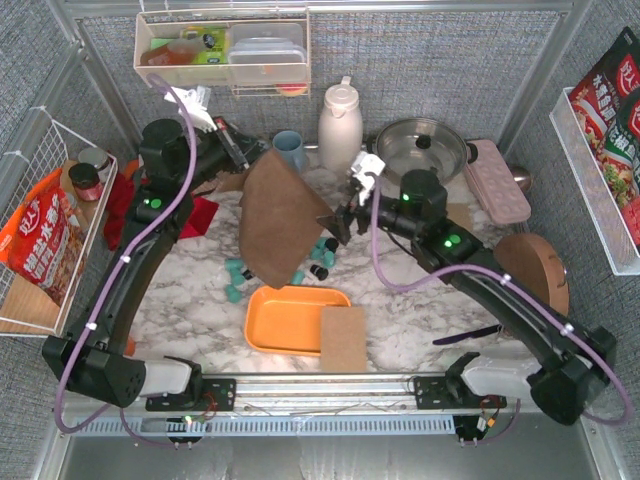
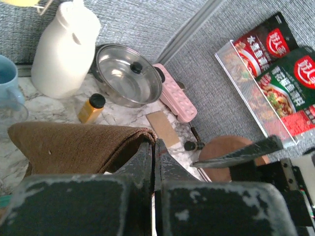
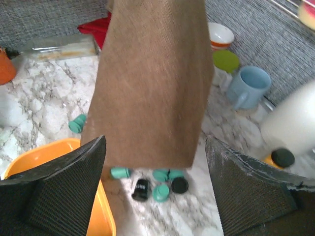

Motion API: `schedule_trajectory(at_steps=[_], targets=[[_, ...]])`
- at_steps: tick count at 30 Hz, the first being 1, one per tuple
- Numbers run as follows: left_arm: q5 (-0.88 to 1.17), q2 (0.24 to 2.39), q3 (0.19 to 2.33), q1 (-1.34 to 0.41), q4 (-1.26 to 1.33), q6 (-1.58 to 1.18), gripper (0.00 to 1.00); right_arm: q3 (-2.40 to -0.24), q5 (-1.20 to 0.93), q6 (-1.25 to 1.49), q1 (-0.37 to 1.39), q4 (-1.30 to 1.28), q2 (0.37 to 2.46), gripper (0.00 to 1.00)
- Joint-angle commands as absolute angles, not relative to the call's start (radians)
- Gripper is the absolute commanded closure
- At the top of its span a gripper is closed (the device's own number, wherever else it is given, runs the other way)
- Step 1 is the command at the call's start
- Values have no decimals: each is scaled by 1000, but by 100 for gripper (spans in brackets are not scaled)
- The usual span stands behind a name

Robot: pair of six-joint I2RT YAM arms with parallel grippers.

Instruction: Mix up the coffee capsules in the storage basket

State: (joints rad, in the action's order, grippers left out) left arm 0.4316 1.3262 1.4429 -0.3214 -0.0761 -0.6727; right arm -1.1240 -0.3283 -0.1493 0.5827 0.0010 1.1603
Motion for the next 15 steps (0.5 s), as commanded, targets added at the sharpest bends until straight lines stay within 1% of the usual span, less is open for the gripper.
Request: schedule_trajectory(at_steps=[1,4,6,8,10,11,12,13,15], targets=[[498,1328,1460,-345,-41,-621,100,-1209,-382,-191,612,122,1280,16],[526,1318,1456,-359,-29,-597,100,-1287,-382,-179,620,146,1388,22],[531,1312,1455,-363,-33,-586,100,-1345,-383,-170,627,146,1440,28],[533,1305,1449,-367,-35,-578,100,-1378,-392,-165,639,139,1474,33],[536,1298,1441,-368,-32,-569,100,-1392,-414,-166,654,135,1491,39],[538,1296,1436,-368,-30,-566,100,-1394,-415,-169,663,133,1496,45],[543,1292,1431,-368,-27,-563,100,-1395,-410,-174,672,128,1500,54],[543,1288,1425,-368,-27,-562,100,-1398,-403,-180,679,117,1501,67],[540,1280,1413,-369,-27,-553,100,-1403,-377,-184,688,92,1499,100]])
